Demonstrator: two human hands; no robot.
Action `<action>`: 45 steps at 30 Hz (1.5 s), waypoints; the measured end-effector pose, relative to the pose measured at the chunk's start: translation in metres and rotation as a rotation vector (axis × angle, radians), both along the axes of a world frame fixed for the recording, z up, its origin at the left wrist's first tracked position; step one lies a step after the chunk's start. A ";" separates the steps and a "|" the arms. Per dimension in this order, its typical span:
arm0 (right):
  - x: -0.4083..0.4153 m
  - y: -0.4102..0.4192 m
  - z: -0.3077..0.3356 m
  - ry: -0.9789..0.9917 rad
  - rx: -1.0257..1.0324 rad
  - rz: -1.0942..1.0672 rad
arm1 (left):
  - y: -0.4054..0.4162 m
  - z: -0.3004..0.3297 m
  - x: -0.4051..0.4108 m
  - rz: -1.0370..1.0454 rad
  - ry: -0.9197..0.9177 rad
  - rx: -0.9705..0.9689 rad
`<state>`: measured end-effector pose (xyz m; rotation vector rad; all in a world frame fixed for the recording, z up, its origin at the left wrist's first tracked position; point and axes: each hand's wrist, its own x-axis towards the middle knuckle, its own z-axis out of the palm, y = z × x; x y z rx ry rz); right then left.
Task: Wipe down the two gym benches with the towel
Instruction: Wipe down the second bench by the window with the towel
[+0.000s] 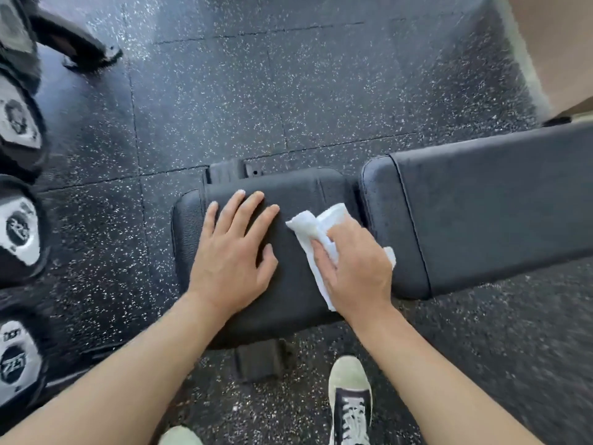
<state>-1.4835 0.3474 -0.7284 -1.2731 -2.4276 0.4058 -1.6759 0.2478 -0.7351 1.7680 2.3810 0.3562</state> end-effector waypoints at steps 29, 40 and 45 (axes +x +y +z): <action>-0.094 -0.182 -0.046 1.143 -0.395 -1.385 | 0.003 -0.001 0.006 -0.394 0.023 0.023; -0.100 -0.195 -0.040 1.222 -0.462 -1.326 | 0.004 0.003 0.008 -0.414 0.034 0.036; -0.111 -0.204 -0.038 1.189 -0.460 -1.351 | 0.005 0.000 0.006 -0.419 0.035 0.045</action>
